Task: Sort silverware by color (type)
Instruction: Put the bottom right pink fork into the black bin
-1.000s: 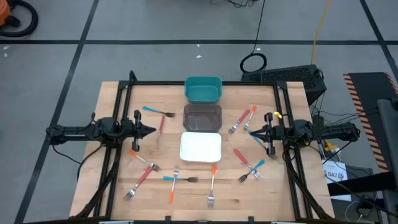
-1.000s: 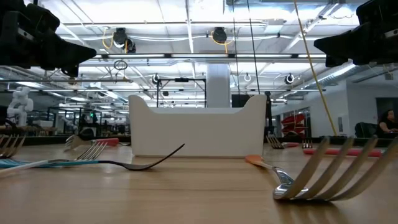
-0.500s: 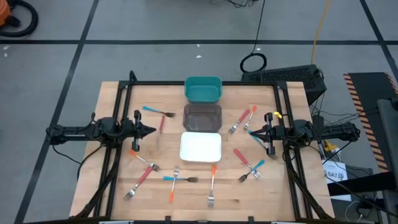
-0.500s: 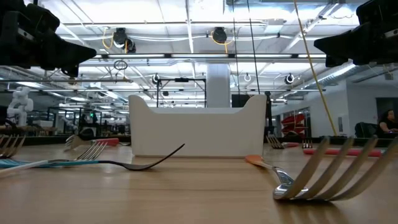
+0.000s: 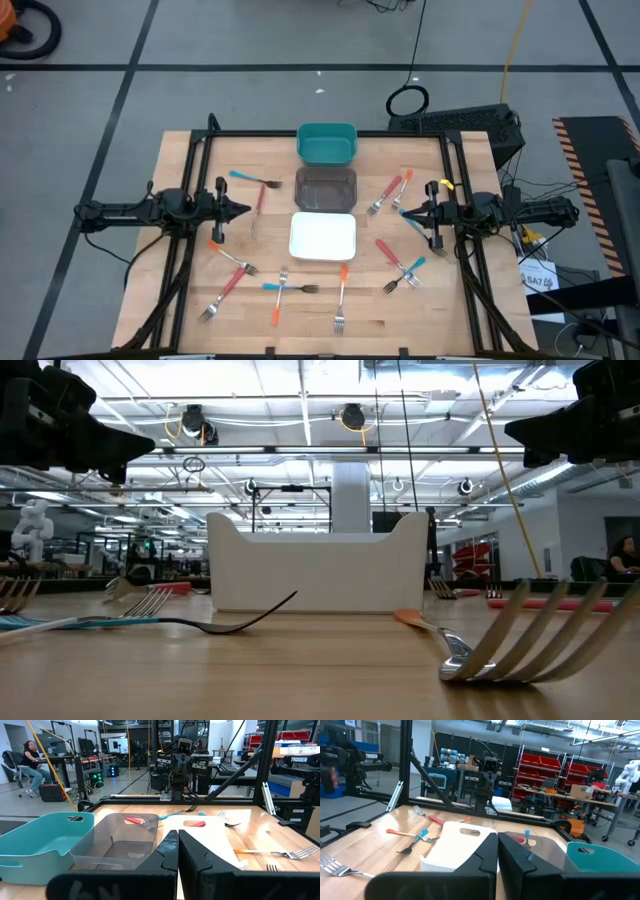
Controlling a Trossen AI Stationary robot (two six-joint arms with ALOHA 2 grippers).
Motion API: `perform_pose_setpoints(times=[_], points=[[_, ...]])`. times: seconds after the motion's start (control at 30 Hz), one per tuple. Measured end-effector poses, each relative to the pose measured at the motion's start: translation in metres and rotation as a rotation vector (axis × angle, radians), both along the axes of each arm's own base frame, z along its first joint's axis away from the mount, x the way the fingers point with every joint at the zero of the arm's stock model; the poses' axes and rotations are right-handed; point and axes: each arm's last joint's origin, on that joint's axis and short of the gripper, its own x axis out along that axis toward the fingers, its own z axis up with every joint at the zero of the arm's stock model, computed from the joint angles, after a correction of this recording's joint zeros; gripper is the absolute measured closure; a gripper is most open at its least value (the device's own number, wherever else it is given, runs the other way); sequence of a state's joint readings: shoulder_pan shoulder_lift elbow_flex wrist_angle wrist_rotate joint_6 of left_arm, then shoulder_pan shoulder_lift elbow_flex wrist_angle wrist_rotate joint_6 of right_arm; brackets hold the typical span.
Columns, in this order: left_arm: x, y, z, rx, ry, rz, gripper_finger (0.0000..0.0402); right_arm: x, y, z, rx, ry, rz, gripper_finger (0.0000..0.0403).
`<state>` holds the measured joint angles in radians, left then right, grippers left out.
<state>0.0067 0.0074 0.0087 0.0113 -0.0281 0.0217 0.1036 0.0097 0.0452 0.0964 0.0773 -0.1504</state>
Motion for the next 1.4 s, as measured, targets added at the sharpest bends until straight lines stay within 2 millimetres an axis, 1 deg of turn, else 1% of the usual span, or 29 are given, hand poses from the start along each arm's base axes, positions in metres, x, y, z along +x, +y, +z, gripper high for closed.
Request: perform_pose_setpoints(times=[0.17,0.27,0.4,0.5,0.6,0.7,0.9,1.0,1.13,1.27,1.33,1.4], points=[[0.0,0.0,0.0,0.0,-0.003,0.0,0.0401,0.0,0.0,0.0,0.119,0.007,0.01,0.0394],[0.0,0.0,0.002,0.0,-0.027,0.005,0.0401,0.0,0.0,-0.001,0.127,0.015,-0.004,0.0399],[-0.001,0.0,0.01,0.0,-0.103,0.006,0.0401,0.002,-0.001,-0.002,0.147,0.038,-0.019,0.0401],[-0.001,0.0,0.013,0.0,-0.134,0.005,0.0401,0.001,-0.001,0.016,0.146,0.008,-0.018,0.0402],[-0.001,0.0,0.014,0.0,-0.146,0.005,0.0401,0.002,-0.001,0.035,0.141,0.014,-0.018,0.0402],[-0.001,0.0,0.014,0.0,-0.146,0.005,0.0401,0.002,-0.001,0.062,0.134,0.017,-0.019,0.0402],[-0.001,0.0,0.014,0.0,-0.147,0.004,0.0401,0.008,0.0,0.12,0.129,0.111,-0.026,0.0402],[-0.001,0.0,0.014,0.001,-0.143,0.003,0.0401,0.014,0.001,0.149,0.154,0.161,-0.029,0.0402],[-0.001,0.0,0.013,-0.001,-0.141,0.002,0.0401,0.025,0.002,0.178,0.19,0.238,-0.037,0.0402],[-0.001,0.0,0.014,-0.022,-0.149,-0.003,0.0401,0.039,0.003,0.197,0.206,0.322,-0.048,0.0402],[-0.001,0.0,0.014,-0.029,-0.149,-0.003,0.0401,0.046,0.004,0.201,0.204,0.358,-0.052,0.0403],[-0.001,0.0,0.014,-0.03,-0.15,-0.004,0.0401,0.053,0.005,0.201,0.199,0.395,-0.056,0.0403]])
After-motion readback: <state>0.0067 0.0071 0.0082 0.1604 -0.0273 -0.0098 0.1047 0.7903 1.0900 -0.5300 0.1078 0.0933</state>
